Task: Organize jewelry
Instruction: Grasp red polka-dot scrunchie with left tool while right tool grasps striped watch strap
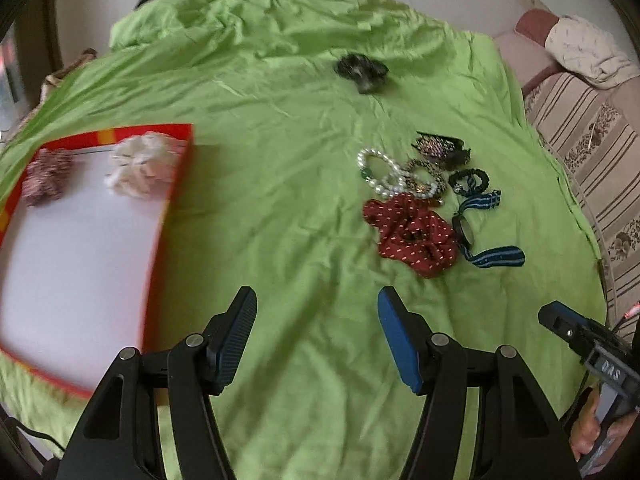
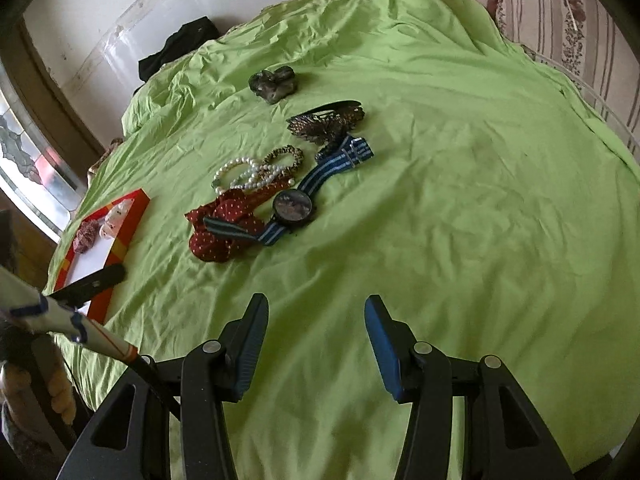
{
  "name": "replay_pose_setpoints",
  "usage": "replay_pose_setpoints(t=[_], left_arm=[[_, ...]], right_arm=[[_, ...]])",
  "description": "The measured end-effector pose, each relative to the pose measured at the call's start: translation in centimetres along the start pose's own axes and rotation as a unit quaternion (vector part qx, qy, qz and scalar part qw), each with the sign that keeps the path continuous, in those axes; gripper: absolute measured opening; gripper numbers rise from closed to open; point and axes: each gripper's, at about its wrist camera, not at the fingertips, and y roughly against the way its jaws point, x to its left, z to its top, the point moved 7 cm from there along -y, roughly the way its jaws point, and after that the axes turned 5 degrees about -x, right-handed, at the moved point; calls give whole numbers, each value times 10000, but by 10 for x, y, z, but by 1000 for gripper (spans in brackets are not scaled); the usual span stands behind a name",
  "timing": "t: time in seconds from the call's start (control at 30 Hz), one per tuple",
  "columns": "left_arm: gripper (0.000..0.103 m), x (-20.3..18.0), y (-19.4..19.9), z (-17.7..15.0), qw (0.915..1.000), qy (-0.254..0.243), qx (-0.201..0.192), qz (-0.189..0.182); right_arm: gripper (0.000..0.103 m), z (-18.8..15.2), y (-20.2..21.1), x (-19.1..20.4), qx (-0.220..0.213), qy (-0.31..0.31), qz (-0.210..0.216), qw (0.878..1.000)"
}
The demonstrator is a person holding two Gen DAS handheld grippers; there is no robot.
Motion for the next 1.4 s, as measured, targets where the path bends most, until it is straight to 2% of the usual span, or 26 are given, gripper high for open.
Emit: replay_pose_setpoints(t=[0.13, 0.4, 0.53, 0.8, 1.07, 1.13, 1.17, 1.2, 1.23, 1.27, 1.3, 1.33, 1.4], left_arm=[[62, -11, -26, 10, 9996, 89, 182, -203], [62, -31, -78, 24, 9940, 490, 500, -840], [62, -37, -92, 29, 9920, 548, 551, -992], [62, -42, -105, 32, 9934, 416, 451, -974], [64, -47, -110, 31, 9972, 147, 194, -711], [64, -49, -110, 30, 9981, 92, 145, -600], [64, -51, -110, 30, 9986, 30, 137, -512], [57, -52, -110, 29, 9989, -15, 153, -436], [49, -52, -108, 29, 9994, -67, 189, -289], [23, -53, -104, 29, 9992, -97, 229, -319], [7, -56, -101, 27, 9980, -67, 340, -530], [7, -56, -98, 26, 9973, -16, 404, -615], [7, -54, -79, 27, 9979, 32, 258, -594]], right_arm=[[58, 10, -14, 0, -25, 49, 66, 10000], [58, 56, -66, -16, 67, -567, 352, 9977], [58, 71, -97, -11, 242, -719, 484, 9959], [58, 76, -131, -7, 417, -812, 398, 9950], [58, 78, -142, -9, 351, -851, 283, 9954], [49, 78, -144, -8, 328, -758, 170, 9964], [35, 78, -144, -8, 314, -672, 76, 9972], [28, 78, -144, -8, 350, -648, 78, 9973], [26, 78, -142, -9, 376, -687, 125, 9969], [21, 79, -139, -10, 408, -800, 234, 9957], [20, 79, -136, -11, 412, -855, 281, 9951], [20, 81, -128, -12, 365, -896, 311, 9948], [19, 81, -118, -11, 291, -897, 315, 9950]])
